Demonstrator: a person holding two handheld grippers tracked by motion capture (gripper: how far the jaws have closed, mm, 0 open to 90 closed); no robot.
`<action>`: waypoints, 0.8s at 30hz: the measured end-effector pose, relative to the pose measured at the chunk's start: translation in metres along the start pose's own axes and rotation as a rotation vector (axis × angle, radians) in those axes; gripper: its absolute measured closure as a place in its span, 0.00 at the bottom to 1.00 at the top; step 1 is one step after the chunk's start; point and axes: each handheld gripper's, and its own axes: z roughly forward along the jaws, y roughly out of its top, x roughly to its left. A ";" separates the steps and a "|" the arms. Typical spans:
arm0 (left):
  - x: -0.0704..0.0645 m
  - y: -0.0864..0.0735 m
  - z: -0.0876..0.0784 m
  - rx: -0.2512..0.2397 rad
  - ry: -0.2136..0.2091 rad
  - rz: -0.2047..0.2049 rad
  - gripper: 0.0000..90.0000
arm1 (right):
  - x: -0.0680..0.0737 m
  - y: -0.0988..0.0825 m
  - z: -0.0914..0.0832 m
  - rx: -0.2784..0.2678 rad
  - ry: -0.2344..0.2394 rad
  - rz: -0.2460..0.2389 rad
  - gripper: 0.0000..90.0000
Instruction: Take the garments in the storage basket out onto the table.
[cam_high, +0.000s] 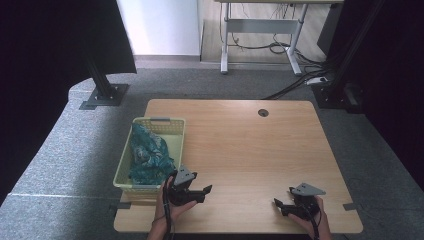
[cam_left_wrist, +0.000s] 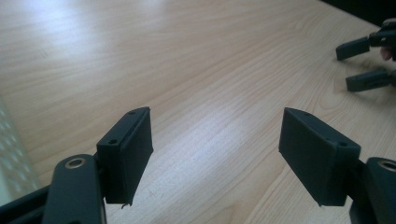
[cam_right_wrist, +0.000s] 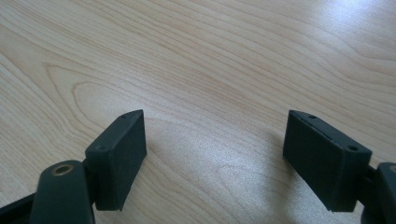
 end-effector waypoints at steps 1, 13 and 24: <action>0.001 0.000 -0.001 -0.006 -0.002 -0.001 0.29 | 0.000 0.000 0.000 0.000 0.000 0.000 0.23; 0.015 -0.003 -0.008 0.001 0.036 -0.028 0.28 | 0.000 0.000 0.000 0.000 -0.003 0.002 0.23; 0.026 -0.005 -0.014 -0.009 0.045 -0.055 0.28 | 0.001 0.000 0.000 0.000 -0.005 0.004 0.23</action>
